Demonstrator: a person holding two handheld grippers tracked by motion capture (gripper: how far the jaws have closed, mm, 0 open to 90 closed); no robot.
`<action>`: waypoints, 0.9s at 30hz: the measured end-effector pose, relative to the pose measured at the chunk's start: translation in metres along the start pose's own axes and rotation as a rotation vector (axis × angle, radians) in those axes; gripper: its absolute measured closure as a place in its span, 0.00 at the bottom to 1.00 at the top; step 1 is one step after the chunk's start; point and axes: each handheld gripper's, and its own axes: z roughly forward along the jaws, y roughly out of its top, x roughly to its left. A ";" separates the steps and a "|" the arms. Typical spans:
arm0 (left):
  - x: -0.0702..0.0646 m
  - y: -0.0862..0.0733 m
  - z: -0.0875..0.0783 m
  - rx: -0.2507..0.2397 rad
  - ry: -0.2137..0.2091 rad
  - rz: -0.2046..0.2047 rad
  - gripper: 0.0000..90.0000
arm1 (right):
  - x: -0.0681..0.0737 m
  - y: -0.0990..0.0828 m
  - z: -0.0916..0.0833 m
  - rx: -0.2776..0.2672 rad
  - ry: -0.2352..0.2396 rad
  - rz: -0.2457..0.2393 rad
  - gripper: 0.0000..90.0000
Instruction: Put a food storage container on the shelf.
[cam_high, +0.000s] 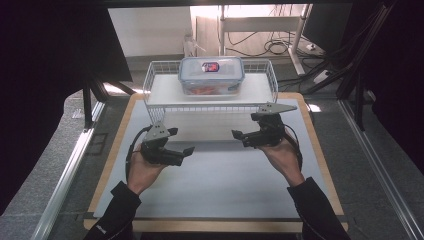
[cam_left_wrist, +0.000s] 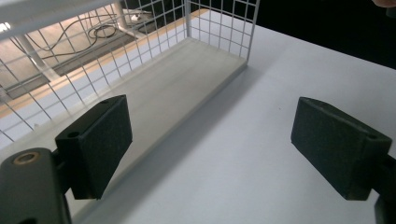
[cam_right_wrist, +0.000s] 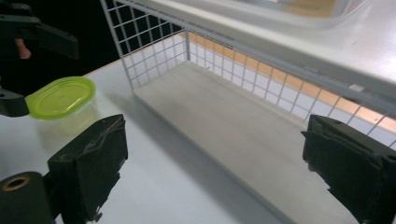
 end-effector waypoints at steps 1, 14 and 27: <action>-0.002 -0.003 -0.001 -0.006 0.002 0.001 0.14 | 0.001 -0.003 -0.001 -0.003 0.011 0.006 0.06; -0.028 -0.041 -0.006 -0.020 0.002 0.016 0.06 | 0.014 -0.040 -0.014 0.009 0.025 -0.013 0.01; -0.045 -0.081 -0.015 0.013 0.000 -0.022 0.02 | 0.031 -0.076 -0.025 -0.001 0.036 0.003 0.02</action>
